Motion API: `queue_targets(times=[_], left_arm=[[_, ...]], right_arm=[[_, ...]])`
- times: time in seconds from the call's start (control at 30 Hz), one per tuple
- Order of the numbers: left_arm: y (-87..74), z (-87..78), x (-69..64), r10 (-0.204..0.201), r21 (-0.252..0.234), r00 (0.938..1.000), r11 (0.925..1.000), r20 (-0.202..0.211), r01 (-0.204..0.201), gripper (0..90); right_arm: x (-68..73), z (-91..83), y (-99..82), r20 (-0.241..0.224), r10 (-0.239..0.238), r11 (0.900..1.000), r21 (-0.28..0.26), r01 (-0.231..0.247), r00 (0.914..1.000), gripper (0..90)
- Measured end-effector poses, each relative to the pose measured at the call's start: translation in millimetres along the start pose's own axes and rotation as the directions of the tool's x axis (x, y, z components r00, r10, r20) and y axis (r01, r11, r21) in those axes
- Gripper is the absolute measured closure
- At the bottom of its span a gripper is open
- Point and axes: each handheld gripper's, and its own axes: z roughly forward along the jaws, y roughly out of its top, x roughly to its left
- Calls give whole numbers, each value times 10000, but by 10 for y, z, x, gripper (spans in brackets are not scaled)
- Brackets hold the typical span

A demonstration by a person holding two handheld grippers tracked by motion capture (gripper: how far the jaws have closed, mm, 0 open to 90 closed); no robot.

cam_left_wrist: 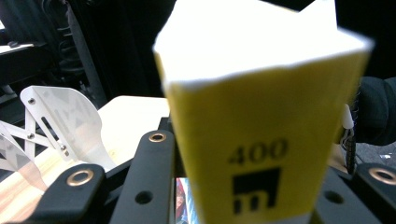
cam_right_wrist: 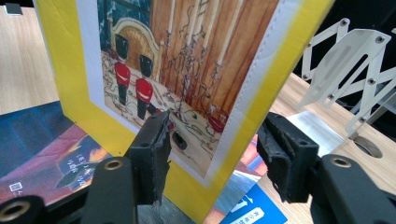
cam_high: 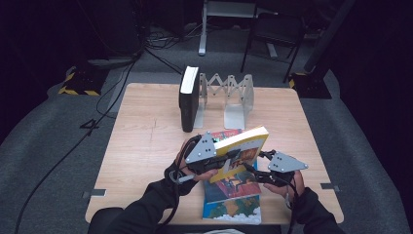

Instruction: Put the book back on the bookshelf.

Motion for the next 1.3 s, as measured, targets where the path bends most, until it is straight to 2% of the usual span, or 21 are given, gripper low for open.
queue_targets(times=[0.2,0.23,0.37,0.53,0.6,0.63,0.67,0.73,0.8,0.87,0.97,1.0,1.13,1.17,1.2,1.3], left_arm=[[7,-2,23,-78,58,10000,10000,-21,78,738],[7,9,58,-273,47,9995,9996,-138,273,741],[23,27,111,-363,71,9989,9993,-288,365,744],[90,54,181,-114,210,9963,9997,-855,132,746],[113,38,229,99,291,9924,9996,-1230,-64,746],[127,-6,282,153,290,9877,9995,-1553,-110,747],[127,-6,282,153,290,9877,9995,-1553,-110,747],[138,-101,364,154,199,9794,9997,-2015,-116,747],[134,-199,446,-14,49,9698,10000,-2440,27,747],[119,-289,525,-102,18,9573,9999,-2891,112,747],[67,-409,653,-215,109,9315,9996,-3632,273,747],[45,-434,691,-273,144,9248,9993,-3795,354,747],[-68,-481,835,-613,350,8883,9956,-4552,866,748],[-68,-481,835,-613,350,8883,9956,-4552,866,748],[-104,-482,871,-712,415,8791,9938,-4713,1027,748],[-195,-459,943,-915,556,8576,9888,-5062,1384,748]], right_arm=[[-30,-34,-17,180,85,10000,51,-86,9998,442],[-48,-44,-22,242,157,9999,33,-158,9996,442],[-85,-71,-40,364,261,9996,59,-263,9990,442],[-122,-86,-60,480,362,9992,135,-369,9982,440],[-136,-92,-71,482,367,9991,173,-376,9982,462],[-146,-100,-78,525,374,9991,200,-385,9979,462],[-146,-100,-78,525,374,9991,200,-385,9979,462],[-158,-104,-87,571,418,9989,193,-430,9975,449],[-174,-99,-98,620,476,9984,276,-494,9969,437],[-192,-86,-113,694,513,9979,354,-539,9963,428],[-207,-73,-131,785,600,9967,503,-641,9951,419],[-210,-68,-134,795,607,9965,523,-650,9950,414],[-203,-49,-138,819,592,9959,641,-646,9949,406],[-203,-49,-138,819,592,9959,641,-646,9949,406],[-202,-46,-140,821,555,9960,657,-610,9951,405],[-204,-46,-146,840,595,9951,741,-658,9947,404]])
